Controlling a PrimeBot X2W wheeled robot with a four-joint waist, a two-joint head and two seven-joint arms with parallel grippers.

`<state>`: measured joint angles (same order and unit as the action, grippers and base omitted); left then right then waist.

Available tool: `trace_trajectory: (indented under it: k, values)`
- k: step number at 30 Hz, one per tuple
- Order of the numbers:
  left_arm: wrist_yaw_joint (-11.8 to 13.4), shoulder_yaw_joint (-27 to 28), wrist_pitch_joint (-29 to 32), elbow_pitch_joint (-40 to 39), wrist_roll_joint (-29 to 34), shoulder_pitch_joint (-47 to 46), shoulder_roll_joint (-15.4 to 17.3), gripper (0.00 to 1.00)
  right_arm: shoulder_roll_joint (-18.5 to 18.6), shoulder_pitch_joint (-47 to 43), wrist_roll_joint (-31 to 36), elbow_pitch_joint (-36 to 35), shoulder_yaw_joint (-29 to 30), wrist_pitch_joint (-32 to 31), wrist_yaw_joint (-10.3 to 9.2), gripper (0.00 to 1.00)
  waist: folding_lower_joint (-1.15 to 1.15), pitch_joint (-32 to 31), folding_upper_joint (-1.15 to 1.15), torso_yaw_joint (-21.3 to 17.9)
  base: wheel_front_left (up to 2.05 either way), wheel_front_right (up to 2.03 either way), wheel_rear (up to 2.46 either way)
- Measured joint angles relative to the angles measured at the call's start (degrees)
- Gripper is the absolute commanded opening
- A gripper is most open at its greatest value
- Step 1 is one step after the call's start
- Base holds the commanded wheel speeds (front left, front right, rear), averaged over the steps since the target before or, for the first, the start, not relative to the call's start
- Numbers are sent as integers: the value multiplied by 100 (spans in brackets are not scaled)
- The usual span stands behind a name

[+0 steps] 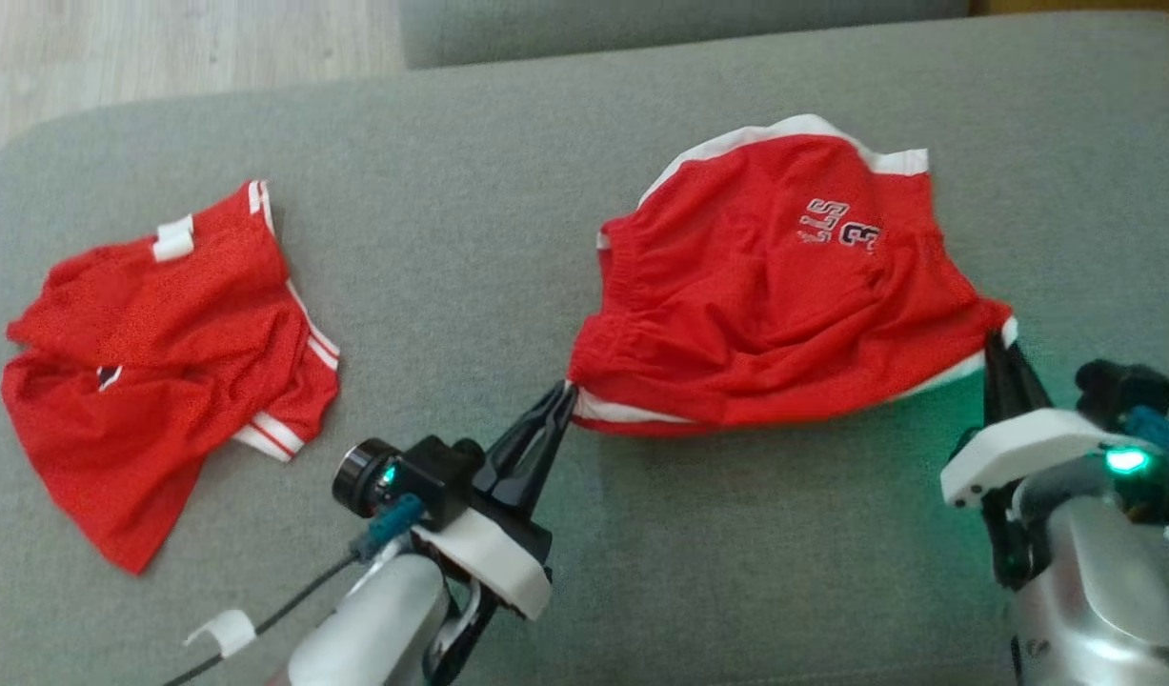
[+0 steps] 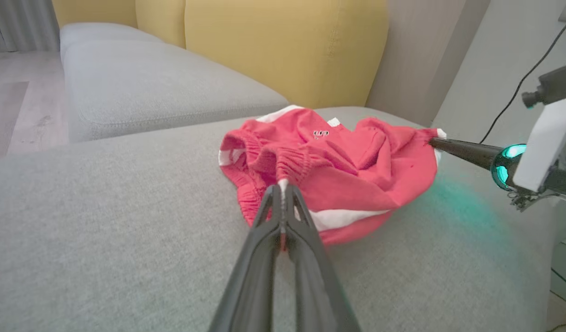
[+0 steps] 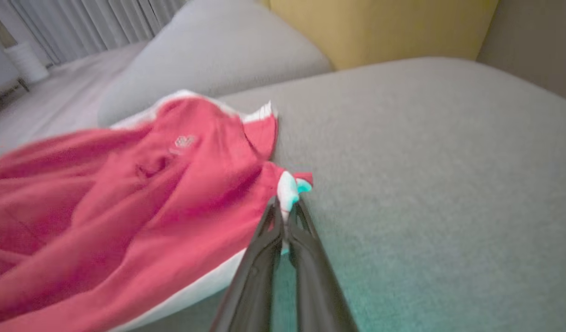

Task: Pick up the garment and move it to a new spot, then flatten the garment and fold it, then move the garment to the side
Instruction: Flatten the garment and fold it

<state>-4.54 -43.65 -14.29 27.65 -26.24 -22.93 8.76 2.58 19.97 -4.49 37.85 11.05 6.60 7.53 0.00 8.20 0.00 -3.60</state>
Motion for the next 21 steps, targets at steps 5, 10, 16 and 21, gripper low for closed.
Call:
trace_trajectory:
  k: [5, 10, 16, 21]
  values:
    - [0, 270, 0, -172, -199, 12, 15, 0, -1, -248, -513, -842, -230, -122, 0, 0, 0, -225, 0, -117, 0, 0, 0]
    - [-10, 517, 104, -536, -412, -220, 74, 0, 1, -350, -944, -2123, -433, -648, 0, 0, -1, -496, 0, -240, 0, 0, 0]
    - [-10, 999, 499, -820, -665, -1360, 159, 0, 7, 181, -1109, -2991, -513, -1182, 0, 0, -1, -786, 0, -308, 0, 0, 0]
    - [57, 1227, 651, -960, -686, -2051, 207, 0, 14, 994, -1087, -3097, -524, -1411, 0, 0, 0, -925, 0, -314, 0, 0, 0]
